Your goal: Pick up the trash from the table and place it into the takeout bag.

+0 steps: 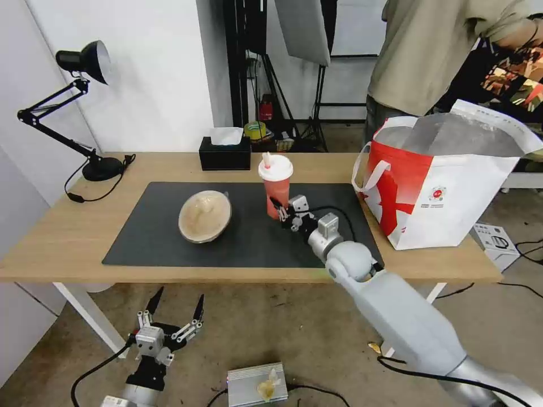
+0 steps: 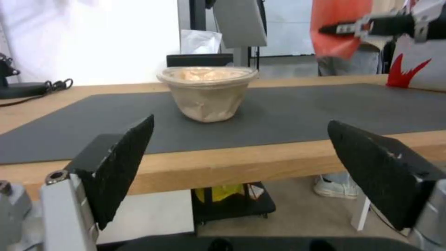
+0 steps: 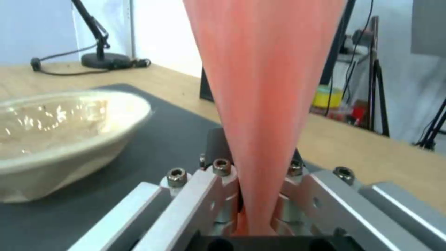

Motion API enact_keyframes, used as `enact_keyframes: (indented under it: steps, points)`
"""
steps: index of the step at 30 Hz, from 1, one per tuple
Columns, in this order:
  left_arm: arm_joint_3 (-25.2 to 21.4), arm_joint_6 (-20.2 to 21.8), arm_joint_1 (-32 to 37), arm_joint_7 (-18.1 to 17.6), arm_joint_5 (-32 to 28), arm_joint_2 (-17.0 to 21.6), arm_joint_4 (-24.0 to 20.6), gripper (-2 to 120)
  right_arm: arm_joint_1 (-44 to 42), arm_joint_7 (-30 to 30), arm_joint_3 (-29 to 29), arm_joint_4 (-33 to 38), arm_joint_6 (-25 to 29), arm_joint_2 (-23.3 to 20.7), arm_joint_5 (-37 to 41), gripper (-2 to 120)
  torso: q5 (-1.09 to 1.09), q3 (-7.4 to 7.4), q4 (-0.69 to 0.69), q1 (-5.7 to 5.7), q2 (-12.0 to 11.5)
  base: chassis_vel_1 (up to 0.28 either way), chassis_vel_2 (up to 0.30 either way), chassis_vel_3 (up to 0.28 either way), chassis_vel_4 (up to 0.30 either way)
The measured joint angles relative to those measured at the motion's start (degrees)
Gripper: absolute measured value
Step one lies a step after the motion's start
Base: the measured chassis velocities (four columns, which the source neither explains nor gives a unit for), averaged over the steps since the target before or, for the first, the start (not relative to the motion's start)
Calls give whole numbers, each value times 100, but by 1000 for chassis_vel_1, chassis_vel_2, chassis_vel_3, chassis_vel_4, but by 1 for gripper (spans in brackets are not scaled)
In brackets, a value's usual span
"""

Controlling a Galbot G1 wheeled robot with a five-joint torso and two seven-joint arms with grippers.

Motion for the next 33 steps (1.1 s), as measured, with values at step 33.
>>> enact_keyframes:
  steps: [33]
  points:
    - [-12, 8, 60, 9, 92, 152, -169, 100, 570, -649, 978, 2031, -466, -3053, 1371, 4, 0, -1, 0, 0, 1, 0, 0, 0, 0]
